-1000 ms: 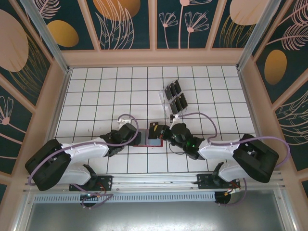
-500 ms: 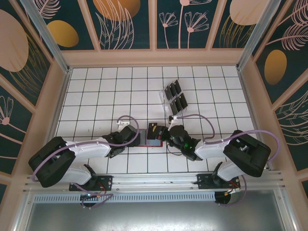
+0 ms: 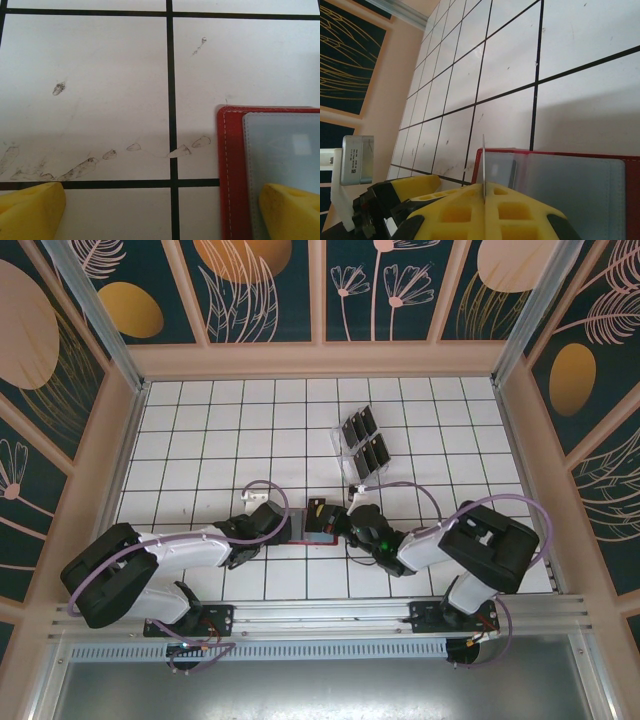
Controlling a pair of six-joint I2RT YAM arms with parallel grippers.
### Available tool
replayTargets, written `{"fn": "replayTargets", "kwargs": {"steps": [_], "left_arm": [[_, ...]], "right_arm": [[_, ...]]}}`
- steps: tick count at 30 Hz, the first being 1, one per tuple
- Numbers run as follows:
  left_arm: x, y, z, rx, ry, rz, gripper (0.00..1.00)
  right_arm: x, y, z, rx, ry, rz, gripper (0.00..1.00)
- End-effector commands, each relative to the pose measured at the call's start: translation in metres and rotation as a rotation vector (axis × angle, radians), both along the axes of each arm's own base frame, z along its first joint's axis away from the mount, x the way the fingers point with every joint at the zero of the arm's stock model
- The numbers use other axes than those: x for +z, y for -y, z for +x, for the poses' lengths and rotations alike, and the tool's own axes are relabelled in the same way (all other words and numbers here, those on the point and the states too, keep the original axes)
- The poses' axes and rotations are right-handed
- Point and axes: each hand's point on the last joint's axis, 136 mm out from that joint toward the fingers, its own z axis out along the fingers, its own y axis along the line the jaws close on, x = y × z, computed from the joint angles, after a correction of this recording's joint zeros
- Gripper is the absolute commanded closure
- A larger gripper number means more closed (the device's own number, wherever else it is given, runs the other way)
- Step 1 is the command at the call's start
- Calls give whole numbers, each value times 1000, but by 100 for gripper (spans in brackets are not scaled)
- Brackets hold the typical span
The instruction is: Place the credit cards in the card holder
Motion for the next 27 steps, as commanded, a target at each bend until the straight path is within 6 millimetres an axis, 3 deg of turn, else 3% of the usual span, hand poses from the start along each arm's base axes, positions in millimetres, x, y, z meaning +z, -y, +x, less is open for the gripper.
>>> {"fn": "replayTargets", "kwargs": {"steps": [1,27], "left_arm": [[-14,-17,-14,10,-49,71,2],[-13,-19,-18,21,-45,49,1]], "right_arm": [[7,-5,1,-1,28,45,100],[-16,-15,5,36,-73,82,100]]}}
